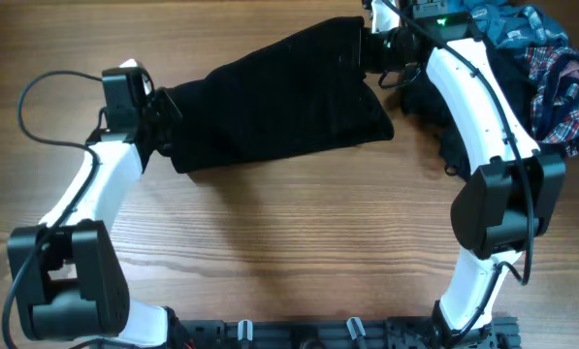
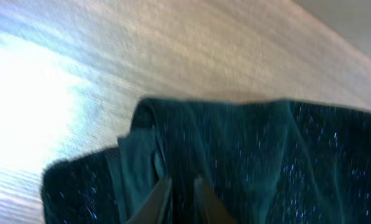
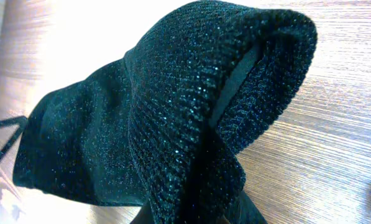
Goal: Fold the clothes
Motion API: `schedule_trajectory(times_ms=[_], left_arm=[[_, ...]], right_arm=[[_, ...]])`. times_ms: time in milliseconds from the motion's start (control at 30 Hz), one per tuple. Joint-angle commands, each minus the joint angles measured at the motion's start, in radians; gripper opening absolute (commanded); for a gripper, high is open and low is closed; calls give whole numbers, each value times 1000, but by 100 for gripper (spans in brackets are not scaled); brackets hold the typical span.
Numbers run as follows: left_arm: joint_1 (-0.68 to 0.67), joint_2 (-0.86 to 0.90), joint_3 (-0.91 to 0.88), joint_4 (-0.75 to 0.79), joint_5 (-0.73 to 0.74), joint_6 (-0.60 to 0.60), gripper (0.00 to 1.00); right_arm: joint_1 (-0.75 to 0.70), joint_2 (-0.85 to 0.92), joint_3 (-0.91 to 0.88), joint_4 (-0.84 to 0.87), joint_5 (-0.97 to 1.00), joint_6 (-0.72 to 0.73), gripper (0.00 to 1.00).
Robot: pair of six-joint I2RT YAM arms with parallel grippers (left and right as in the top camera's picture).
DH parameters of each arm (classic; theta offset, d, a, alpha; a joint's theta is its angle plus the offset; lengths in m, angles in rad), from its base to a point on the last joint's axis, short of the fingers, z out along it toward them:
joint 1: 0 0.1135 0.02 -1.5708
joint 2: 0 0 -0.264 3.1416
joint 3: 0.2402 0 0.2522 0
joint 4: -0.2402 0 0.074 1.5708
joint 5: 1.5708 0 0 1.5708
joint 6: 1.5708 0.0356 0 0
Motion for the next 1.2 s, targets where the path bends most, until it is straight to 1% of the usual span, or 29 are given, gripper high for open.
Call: schedule_trajectory(times_ms=[0,33,67,100,167,200,233,267,300,367,500,600,767,833,1000,1167], left_arm=[[19,-43,45,6,-26,24,13],[24,-51,48,7,-26,24,14],[27,-59,50,9,-25,23,18],[27,-66,50,11,-24,23,28],[27,-69,50,10,20,23,36],[27,-69,50,10,66,23,36],[27,-69,50,11,176,12,23],[27,-69,50,15,267,-2,6],[27,-69,50,13,348,-8,4],[27,-69,50,-23,410,-13,4],[35,-69,49,-138,413,-18,4],[54,-69,49,-184,449,-10,4],[100,-68,49,-274,442,28,4],[114,-68,48,-283,441,47,4],[120,-59,45,-306,388,47,4],[120,2,45,-308,386,47,4]], right_arm=[[3,-54,35,3,3,-20,4],[3,-54,35,3,3,-21,4],[3,-54,35,3,3,-21,4],[3,-54,35,3,3,-21,4],[3,-54,35,6,3,-21,4],[3,-54,35,6,3,-21,4],[3,-54,35,6,3,-20,4],[3,-54,35,6,3,-21,4],[3,-54,35,6,3,-21,4],[3,-54,35,5,2,-20,4],[3,-54,35,5,2,-20,4],[3,-54,35,7,2,-21,4],[3,-54,35,4,0,-21,4],[3,-54,35,6,-13,-23,4],[3,-54,35,6,-24,-24,4],[3,-54,35,6,-47,-24,4]])
